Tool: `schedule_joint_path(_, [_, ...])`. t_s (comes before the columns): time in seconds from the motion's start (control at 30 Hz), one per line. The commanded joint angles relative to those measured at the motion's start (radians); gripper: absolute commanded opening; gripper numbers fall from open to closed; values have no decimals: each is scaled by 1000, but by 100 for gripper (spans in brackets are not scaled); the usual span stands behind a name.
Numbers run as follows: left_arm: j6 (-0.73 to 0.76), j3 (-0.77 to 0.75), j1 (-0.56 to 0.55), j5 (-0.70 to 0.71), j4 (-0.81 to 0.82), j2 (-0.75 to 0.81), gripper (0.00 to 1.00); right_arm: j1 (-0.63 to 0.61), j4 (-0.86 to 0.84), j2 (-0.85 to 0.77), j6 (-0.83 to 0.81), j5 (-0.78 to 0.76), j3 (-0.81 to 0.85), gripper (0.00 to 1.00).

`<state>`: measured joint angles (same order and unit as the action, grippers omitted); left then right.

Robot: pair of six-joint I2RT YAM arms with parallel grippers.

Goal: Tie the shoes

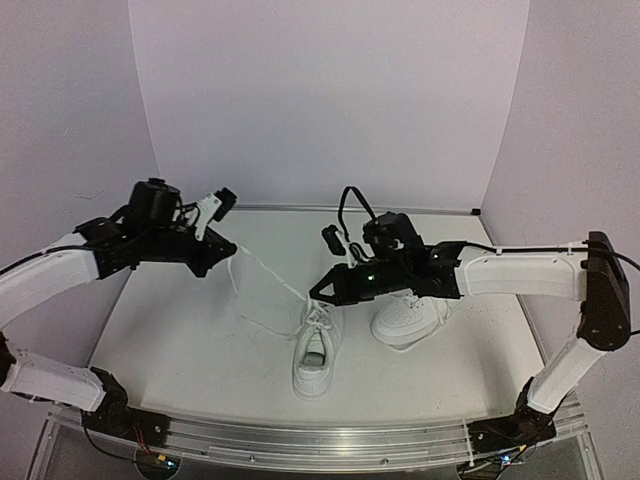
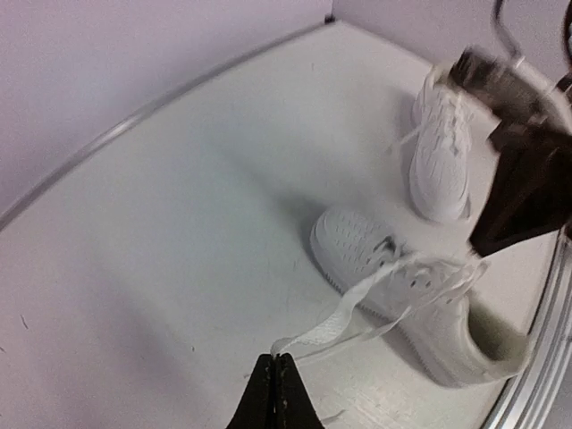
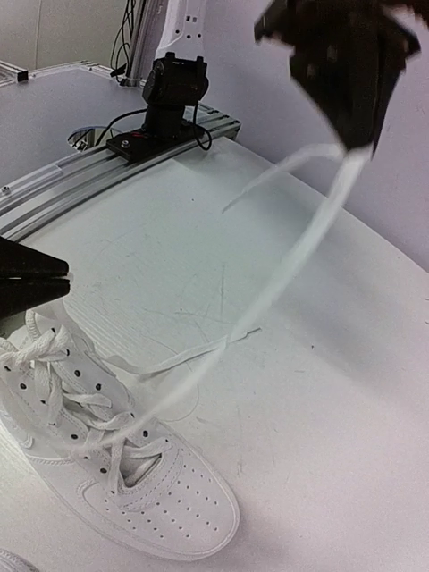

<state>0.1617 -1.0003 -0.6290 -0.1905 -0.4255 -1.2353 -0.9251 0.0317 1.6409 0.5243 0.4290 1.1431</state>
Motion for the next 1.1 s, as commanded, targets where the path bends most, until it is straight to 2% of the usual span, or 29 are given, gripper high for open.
schedule_joint_path(0.0, [-193, 77, -7, -18, 81, 243, 0, 17, -3, -18, -8, -29, 4, 0])
schedule_joint_path(0.13, [-279, 113, -10, -19, 26, 359, 0, 36, -3, -17, -10, -40, 13, 0])
schedule_joint_path(0.23, [-307, 153, -13, -97, 48, 458, 0, 55, -3, -9, -7, -43, 17, 0])
schedule_joint_path(0.37, [-279, 156, -21, -313, 56, 552, 0, 67, -2, 7, -3, -42, 20, 0])
schedule_joint_path(0.47, [-235, 116, -28, -459, -5, 549, 0, 71, -2, 23, -1, -44, 31, 0])
schedule_joint_path(0.6, [-244, 110, -70, -581, 35, 541, 0, 72, -3, 35, 2, -42, 44, 0])
schedule_joint_path(0.7, [-231, 112, -154, -575, 61, 481, 0, 72, -3, 41, 2, -36, 48, 0])
schedule_joint_path(0.8, [-156, 59, -282, -486, -1, 360, 0, 72, -3, 45, 2, -22, 50, 0])
schedule_joint_path(0.93, [-53, -52, -510, -352, -47, 137, 0, 72, -3, 45, -7, -7, 53, 0])
schedule_joint_path(1.07, [40, -219, -660, -308, -69, -74, 0, 72, -2, 48, -24, 15, 58, 0])
